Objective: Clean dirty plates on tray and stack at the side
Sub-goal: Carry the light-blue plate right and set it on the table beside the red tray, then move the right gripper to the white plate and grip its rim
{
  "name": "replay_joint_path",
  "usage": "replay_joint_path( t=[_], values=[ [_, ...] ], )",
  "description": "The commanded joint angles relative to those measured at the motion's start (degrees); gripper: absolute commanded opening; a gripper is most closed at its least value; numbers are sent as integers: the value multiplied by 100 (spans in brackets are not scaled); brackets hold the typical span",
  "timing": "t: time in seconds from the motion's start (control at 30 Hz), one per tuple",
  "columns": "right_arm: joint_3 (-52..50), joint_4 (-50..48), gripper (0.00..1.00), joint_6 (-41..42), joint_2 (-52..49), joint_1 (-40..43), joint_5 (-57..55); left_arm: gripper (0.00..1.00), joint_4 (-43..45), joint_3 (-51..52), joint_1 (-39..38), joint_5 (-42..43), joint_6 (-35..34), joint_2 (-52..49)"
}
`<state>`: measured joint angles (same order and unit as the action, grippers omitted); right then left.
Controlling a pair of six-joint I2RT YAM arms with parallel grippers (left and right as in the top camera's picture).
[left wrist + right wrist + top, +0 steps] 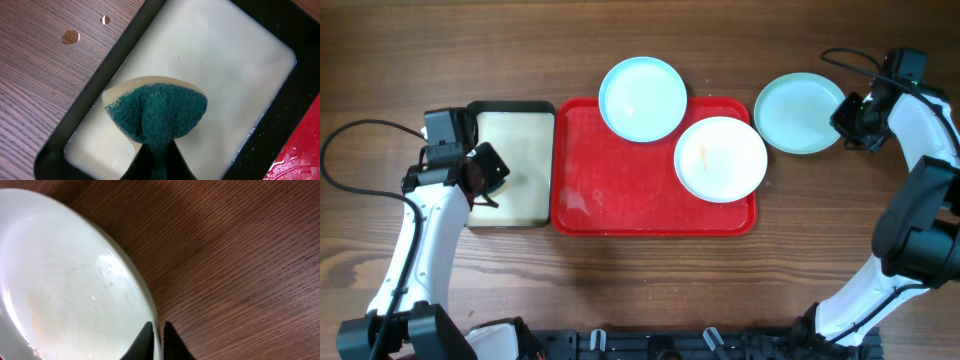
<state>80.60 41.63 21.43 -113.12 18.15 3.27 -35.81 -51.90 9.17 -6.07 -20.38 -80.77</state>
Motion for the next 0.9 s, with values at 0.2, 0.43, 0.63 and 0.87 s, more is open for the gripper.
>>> replay_joint_path(
  t=[0.2, 0.43, 0.63, 0.87],
  values=[
    [-46, -72, 39, -1309, 94, -133, 1375, 4, 26, 33, 33, 48, 66, 111],
    [-46, 168, 43, -1982, 94, -883, 1482, 4, 24, 33, 33, 48, 68, 111],
    [-46, 855, 41, -1996, 94, -1611, 1169, 4, 24, 33, 33, 48, 66, 111],
    [-46, 1182, 19, -1969, 94, -2063, 435, 4, 22, 33, 33, 48, 66, 111]
  ],
)
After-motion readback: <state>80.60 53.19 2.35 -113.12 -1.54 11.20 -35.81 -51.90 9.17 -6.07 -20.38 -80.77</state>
